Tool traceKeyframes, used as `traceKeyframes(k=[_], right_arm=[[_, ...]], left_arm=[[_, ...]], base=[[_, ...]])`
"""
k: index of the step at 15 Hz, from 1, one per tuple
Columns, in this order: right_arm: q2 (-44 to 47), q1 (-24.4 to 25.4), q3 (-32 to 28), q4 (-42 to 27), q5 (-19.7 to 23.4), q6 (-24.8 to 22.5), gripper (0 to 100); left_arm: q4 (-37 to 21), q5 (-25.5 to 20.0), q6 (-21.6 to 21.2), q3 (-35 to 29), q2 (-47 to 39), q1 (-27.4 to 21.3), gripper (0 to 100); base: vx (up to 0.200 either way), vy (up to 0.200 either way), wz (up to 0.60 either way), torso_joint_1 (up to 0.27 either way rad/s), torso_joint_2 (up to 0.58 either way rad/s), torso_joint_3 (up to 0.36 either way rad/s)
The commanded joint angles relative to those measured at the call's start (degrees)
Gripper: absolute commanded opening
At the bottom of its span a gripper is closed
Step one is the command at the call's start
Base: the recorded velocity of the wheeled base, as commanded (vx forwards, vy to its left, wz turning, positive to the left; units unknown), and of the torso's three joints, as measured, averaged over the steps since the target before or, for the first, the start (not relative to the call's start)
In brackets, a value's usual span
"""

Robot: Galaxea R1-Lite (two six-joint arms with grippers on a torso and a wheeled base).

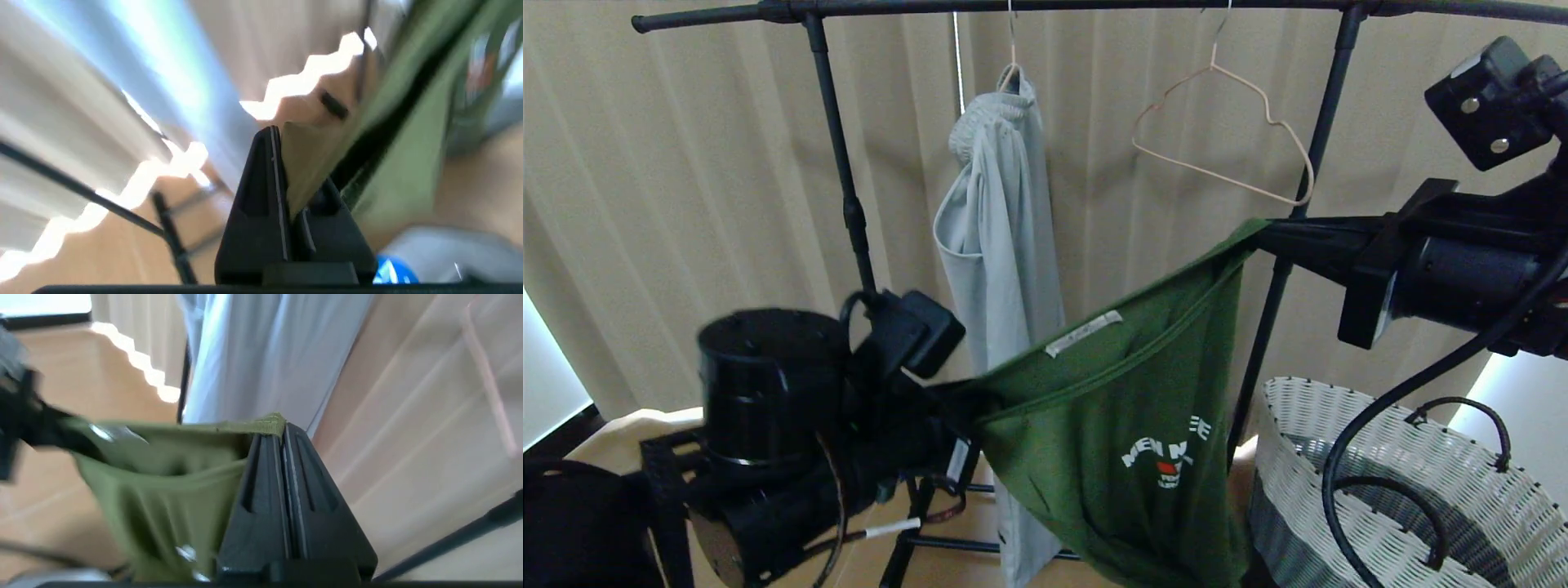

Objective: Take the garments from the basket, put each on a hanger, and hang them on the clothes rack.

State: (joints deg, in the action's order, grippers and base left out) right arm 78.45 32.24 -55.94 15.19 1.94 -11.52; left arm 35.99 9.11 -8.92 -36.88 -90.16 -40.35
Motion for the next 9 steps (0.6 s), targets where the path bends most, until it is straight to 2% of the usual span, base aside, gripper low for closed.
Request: traceKeyframes(k=[1, 2, 3, 5, 7, 9], right_arm=[[-0.58, -2.45, 0.57, 1.07, -0.09, -0.08, 0], [-0.75, -4.65, 0.04, 1.16, -0.18, -0.08, 0], [-0.93, -5.70, -0.22, 1.25, -0.18, -0.08, 0], [-1.81, -6.67, -0.22, 1.25, -0.18, -0.08, 0], [-1.63, -7.55, -1.80, 1.25, -0.09, -0.08, 0], [-1.63, -7.55, -3.47, 1.25, -0.09, 0.01, 0]], left_arm=[[-6.81, 0.03, -0.48, -10.50, 6.75, 3.00, 0], [-11.03, 0.03, -0.57, -19.20, 5.96, 3.35, 0], [-14.37, 0.03, -0.48, -24.73, 5.35, 3.35, 0], [-20.78, 0.03, -0.04, -32.29, 5.35, 3.35, 0], [-25.79, -0.05, 1.80, -34.05, 5.26, 3.26, 0], [-27.20, -0.05, 2.24, -34.67, 5.00, 3.26, 0]], base=[[0.000, 0.000, 0.00, 0.000, 0.00, 0.000], [0.000, 0.000, 0.00, 0.000, 0.00, 0.000], [0.000, 0.000, 0.00, 0.000, 0.00, 0.000], [0.000, 0.000, 0.00, 0.000, 0.00, 0.000], [0.000, 0.000, 0.00, 0.000, 0.00, 0.000], [0.000, 0.000, 0.00, 0.000, 0.00, 0.000]])
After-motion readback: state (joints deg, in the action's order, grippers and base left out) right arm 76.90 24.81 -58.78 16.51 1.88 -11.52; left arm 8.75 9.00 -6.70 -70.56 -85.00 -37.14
